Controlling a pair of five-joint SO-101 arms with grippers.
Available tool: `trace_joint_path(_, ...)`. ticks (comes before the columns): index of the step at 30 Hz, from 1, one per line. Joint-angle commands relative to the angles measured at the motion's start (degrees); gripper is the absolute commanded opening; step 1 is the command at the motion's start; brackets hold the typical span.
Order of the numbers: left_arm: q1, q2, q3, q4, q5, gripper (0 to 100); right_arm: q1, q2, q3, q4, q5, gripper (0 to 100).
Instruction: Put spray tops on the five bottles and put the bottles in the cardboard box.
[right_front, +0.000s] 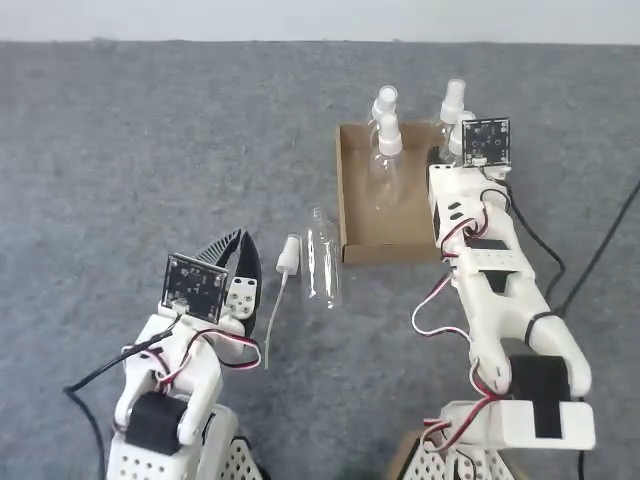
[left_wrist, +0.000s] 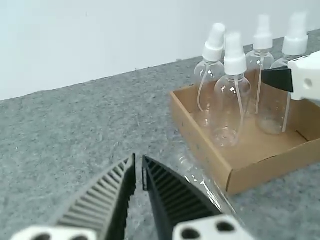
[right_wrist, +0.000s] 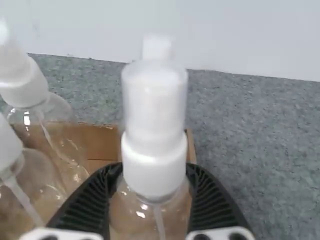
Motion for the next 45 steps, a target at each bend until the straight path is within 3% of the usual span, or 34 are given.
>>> trace_joint_path(1,-0.4,-1.1,-0.2,-1.5,-0.1,1,-0.6,-0.5,-0.3,-1.1,-0.4,0.7)
trace_joint_path(9,-0.6,-1.1,-0.2,-1.5,-0.1,1,-1.5,-0.4,0.0,-0.5,-0.4,1.6)
trace_joint_path(16,-0.6,-1.1,-0.2,-1.5,-0.1,1,-2.1,-0.6,0.4,1.9,-0.4,17.1)
trace_joint_path(45,-0.6,-1.1,-0.2,-1.5,-0.1,1,-3.7,-0.7,0.4,2.0,4.0,17.8)
